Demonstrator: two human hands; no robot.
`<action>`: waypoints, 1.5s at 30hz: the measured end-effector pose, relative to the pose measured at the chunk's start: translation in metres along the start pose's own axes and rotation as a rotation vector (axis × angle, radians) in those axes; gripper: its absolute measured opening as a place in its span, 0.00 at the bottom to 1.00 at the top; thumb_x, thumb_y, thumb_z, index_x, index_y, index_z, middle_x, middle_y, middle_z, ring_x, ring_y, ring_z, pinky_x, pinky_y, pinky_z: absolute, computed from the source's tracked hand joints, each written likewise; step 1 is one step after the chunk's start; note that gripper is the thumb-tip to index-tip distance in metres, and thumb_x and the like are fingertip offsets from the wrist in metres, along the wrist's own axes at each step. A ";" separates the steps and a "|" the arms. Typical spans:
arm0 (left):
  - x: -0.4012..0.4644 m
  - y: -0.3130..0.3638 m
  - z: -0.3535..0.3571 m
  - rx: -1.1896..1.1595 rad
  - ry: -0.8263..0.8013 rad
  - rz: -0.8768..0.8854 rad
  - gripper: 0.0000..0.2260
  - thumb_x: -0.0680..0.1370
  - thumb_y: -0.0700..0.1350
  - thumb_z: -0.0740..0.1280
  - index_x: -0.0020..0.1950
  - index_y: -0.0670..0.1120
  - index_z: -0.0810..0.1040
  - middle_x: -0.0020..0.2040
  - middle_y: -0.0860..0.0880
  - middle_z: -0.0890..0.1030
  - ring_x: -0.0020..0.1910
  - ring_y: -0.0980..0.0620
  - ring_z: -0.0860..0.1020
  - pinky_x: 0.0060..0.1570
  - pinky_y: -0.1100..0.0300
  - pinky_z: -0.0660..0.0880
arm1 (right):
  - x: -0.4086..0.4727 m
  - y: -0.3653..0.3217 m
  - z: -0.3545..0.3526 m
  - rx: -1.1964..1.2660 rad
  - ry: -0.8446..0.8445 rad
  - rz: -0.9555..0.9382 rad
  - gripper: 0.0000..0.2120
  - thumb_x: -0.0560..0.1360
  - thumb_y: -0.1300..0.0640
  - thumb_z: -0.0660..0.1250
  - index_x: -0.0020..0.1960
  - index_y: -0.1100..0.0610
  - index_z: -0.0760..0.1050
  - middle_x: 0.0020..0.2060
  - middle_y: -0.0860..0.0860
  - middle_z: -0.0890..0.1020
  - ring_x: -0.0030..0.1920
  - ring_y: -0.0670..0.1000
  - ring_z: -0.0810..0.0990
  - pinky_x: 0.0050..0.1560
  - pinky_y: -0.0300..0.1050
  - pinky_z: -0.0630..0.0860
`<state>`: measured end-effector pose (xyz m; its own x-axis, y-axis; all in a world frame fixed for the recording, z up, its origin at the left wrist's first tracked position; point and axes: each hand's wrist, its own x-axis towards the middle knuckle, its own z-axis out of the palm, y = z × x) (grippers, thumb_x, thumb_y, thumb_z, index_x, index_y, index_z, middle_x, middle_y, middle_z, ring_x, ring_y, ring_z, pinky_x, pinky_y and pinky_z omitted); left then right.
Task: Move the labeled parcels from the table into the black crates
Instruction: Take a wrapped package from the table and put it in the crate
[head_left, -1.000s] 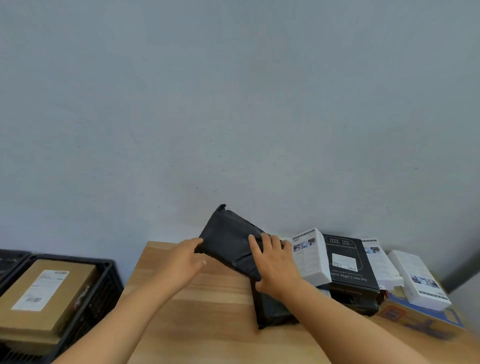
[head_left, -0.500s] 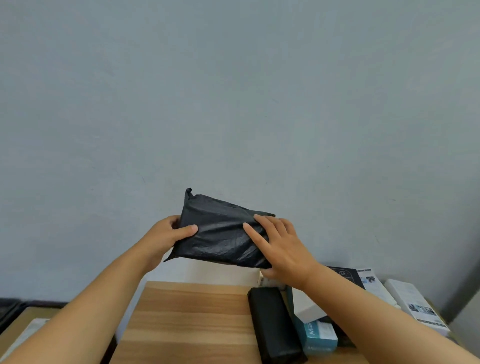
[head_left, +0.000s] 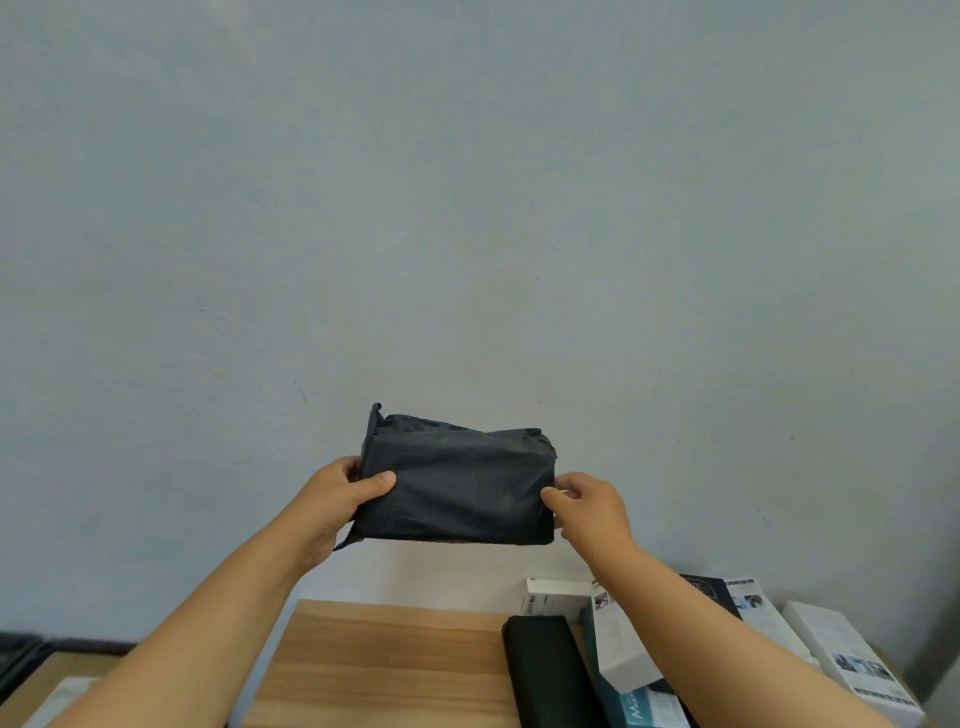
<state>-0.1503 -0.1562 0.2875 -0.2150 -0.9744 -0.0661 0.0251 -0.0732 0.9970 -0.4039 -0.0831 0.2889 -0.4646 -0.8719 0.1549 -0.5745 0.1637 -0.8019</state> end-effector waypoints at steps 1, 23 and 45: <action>0.000 0.001 0.002 -0.005 0.023 0.009 0.15 0.76 0.43 0.69 0.61 0.45 0.70 0.54 0.47 0.79 0.49 0.47 0.78 0.37 0.55 0.74 | 0.001 -0.002 0.000 0.012 0.002 0.007 0.05 0.78 0.57 0.63 0.50 0.55 0.77 0.41 0.51 0.80 0.45 0.53 0.81 0.51 0.50 0.80; -0.004 0.041 0.017 -0.139 0.125 0.027 0.22 0.82 0.57 0.51 0.47 0.42 0.75 0.48 0.42 0.79 0.49 0.46 0.78 0.49 0.48 0.78 | 0.018 -0.012 -0.013 0.829 -0.053 0.185 0.23 0.82 0.45 0.49 0.68 0.58 0.68 0.60 0.54 0.77 0.59 0.52 0.76 0.68 0.49 0.69; -0.001 0.033 0.017 0.051 0.063 0.313 0.17 0.70 0.29 0.63 0.53 0.46 0.76 0.52 0.49 0.80 0.53 0.51 0.79 0.45 0.53 0.79 | 0.023 0.001 -0.014 0.688 -0.238 0.179 0.17 0.76 0.52 0.67 0.64 0.51 0.69 0.54 0.52 0.81 0.52 0.52 0.80 0.43 0.46 0.78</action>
<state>-0.1662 -0.1535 0.3216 -0.1439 -0.9592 0.2432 0.0316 0.2412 0.9700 -0.4249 -0.0967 0.2998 -0.3083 -0.9481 -0.0778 0.0831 0.0546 -0.9950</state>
